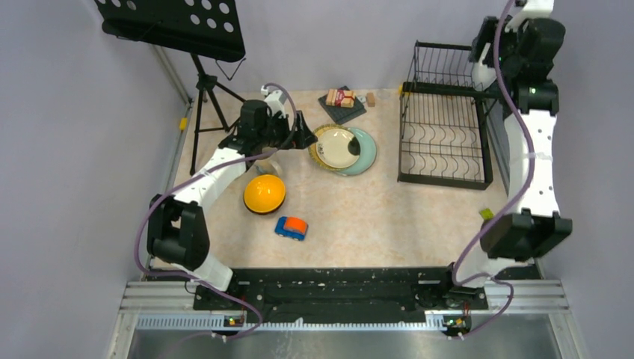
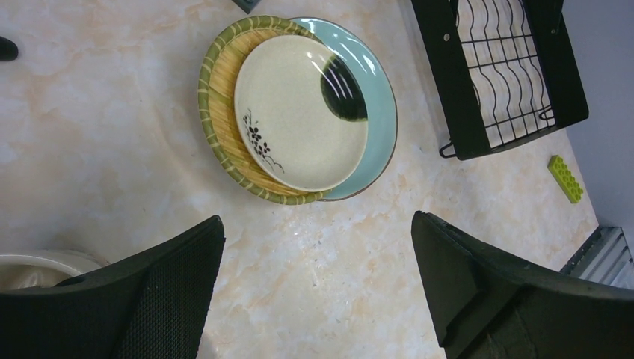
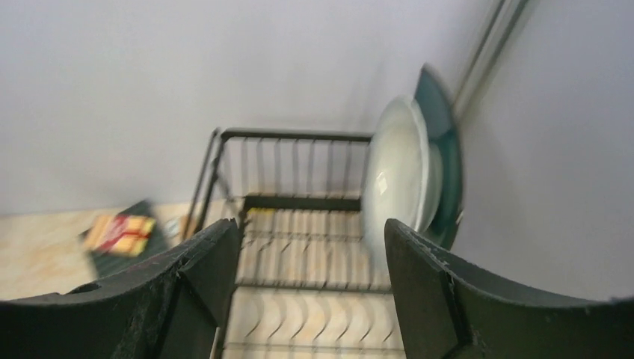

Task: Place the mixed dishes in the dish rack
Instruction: Pick up the plate at the center of the board.

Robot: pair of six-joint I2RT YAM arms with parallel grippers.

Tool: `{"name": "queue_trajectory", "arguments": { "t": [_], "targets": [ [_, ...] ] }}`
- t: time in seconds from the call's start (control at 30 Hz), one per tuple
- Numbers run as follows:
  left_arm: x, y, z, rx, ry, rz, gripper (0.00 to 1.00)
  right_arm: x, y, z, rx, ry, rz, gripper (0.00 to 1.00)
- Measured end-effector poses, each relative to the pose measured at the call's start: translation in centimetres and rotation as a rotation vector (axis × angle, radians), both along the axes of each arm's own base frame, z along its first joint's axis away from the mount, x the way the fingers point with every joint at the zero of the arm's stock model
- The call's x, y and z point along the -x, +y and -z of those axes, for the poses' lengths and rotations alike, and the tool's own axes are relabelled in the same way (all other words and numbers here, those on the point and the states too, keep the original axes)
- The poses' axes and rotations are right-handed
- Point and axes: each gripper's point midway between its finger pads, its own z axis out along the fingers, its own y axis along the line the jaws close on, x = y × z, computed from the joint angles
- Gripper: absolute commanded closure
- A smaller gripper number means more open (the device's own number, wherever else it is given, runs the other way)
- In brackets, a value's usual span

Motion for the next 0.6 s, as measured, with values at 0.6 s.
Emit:
{"name": "queue_trajectory", "arguments": {
  "t": [0.6],
  "targets": [
    [1.2, -0.3, 0.8, 0.022, 0.044, 0.016, 0.12, 12.0, 10.5, 4.6, -0.524, -0.006, -0.382, 0.40]
  ]
}}
